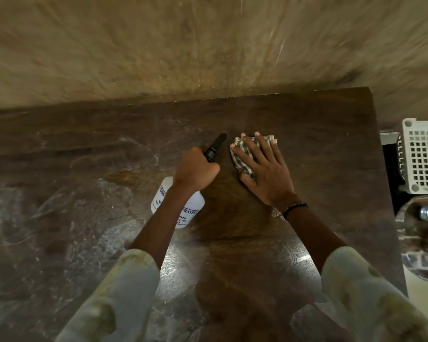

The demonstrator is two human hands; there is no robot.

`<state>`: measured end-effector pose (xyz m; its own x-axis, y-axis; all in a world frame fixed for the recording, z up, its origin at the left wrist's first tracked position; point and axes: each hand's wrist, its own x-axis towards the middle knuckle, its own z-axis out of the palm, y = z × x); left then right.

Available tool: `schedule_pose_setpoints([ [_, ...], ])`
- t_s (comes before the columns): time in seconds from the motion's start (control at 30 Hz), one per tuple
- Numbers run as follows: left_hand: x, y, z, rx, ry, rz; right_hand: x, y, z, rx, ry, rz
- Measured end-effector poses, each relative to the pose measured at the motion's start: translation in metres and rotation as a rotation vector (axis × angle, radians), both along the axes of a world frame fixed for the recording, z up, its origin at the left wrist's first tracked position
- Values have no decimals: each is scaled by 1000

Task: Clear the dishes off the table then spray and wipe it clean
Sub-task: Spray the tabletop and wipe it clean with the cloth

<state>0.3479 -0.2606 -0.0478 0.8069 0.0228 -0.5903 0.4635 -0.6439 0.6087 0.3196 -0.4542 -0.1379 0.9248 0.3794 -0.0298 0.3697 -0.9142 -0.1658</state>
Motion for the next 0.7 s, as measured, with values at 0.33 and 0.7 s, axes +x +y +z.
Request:
schedule_pose_setpoints([
  [0.33, 10, 9, -1, 40, -37, 6, 22, -18, 2, -28, 21, 57],
  [0.7, 13, 24, -4, 5, -70, 63, 99, 61, 4, 13, 94, -81],
])
